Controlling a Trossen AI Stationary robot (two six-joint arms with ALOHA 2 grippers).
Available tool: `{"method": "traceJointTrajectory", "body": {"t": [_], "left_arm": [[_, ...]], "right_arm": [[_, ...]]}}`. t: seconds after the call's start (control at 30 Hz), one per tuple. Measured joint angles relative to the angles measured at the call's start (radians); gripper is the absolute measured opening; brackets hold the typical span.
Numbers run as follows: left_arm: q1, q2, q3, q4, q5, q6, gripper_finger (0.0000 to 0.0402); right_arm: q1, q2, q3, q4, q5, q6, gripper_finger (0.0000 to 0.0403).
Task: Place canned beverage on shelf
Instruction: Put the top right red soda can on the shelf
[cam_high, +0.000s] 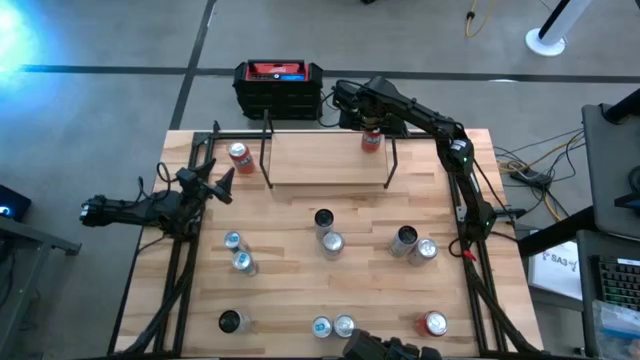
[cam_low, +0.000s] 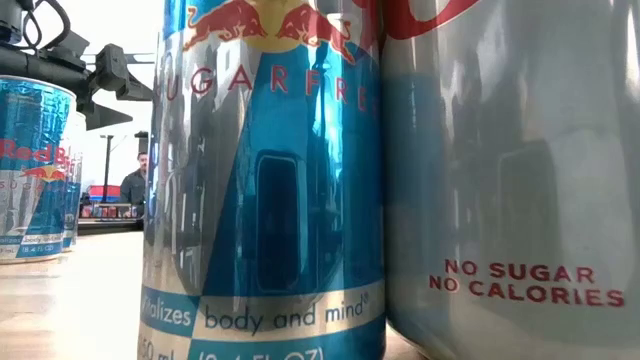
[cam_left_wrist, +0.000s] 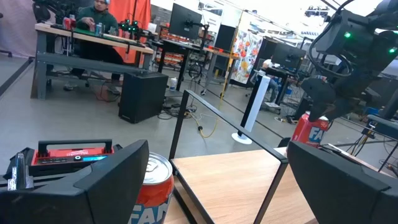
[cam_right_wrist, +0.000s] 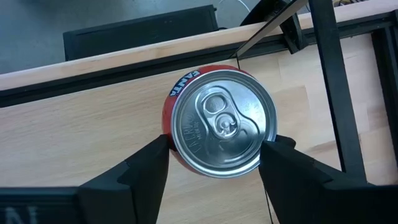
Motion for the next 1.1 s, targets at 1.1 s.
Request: {"method": "traceJointTrajectory", "body": {"t": [1.1], "left_arm": [[0.0,0.0,0.0,0.0,0.0,0.0,0.0368]], "right_arm": [[0.015,-0.019,-0.004,-0.01,-0.036,0.01,0.0257]]}}
